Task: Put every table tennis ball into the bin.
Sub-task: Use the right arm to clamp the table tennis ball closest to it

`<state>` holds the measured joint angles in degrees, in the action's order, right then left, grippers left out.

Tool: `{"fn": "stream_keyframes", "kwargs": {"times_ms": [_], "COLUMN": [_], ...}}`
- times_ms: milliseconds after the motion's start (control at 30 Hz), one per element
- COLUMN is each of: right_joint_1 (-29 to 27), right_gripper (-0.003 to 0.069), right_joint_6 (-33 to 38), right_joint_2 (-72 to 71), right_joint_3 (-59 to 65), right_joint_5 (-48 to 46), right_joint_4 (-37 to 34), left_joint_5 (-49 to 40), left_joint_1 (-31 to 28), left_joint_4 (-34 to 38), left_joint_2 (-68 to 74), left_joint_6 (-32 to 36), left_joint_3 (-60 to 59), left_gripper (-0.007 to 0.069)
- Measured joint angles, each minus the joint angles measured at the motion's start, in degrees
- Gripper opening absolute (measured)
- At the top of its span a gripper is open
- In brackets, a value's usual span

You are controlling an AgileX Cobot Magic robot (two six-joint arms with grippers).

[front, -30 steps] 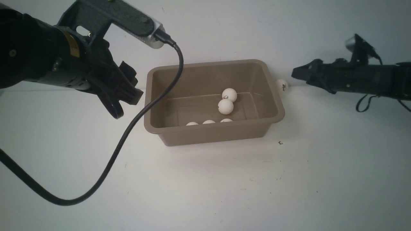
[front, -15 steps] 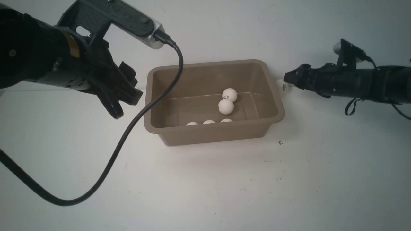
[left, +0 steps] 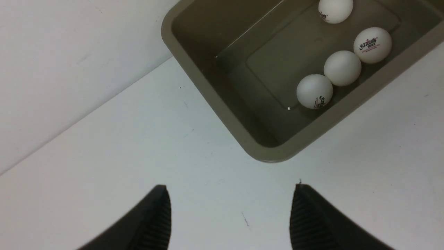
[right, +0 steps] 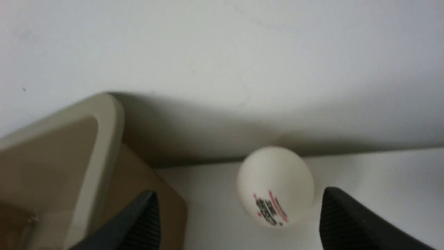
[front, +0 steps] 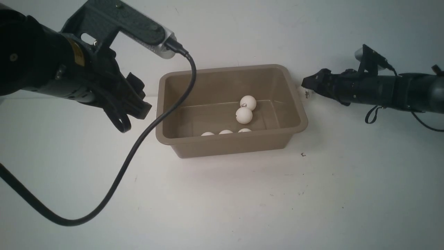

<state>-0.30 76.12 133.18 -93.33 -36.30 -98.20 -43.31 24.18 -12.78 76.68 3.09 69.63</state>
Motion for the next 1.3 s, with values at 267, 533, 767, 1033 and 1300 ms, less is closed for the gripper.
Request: {"fn": "stream_keyframes", "kwargs": {"times_ms": [267,533,767,1033,1300], "right_joint_1": [0.0,0.0,0.06,1.55,1.74], "right_gripper": [0.0556,0.0556,0.0556,0.0556,0.0556], "right_joint_6": [-4.55,-4.5,-4.51,-7.34,-7.79], "right_joint_2": [0.36,0.41,0.41,0.41,0.42], "right_joint_3": [-1.16,-1.16,-1.16,-1.16,-1.16], "right_joint_5": [-0.18,0.74,0.98,1.74,4.31], "right_joint_4": [0.0,0.0,0.0,2.53,4.07], "left_joint_5": [-0.46,-1.51,-1.51,-1.63,-1.63], "left_joint_1": [0.0,0.0,0.0,0.0,0.0], "left_joint_4": [0.0,0.0,0.0,0.0,-0.05], "left_joint_2": [0.0,0.0,0.0,0.0,0.0], "left_joint_6": [0.05,0.27,0.62,1.3,1.3], "left_joint_3": [0.0,0.0,0.0,0.0,0.0], "left_gripper": [0.0415,0.0415,0.0415,0.0415,0.0415]}}
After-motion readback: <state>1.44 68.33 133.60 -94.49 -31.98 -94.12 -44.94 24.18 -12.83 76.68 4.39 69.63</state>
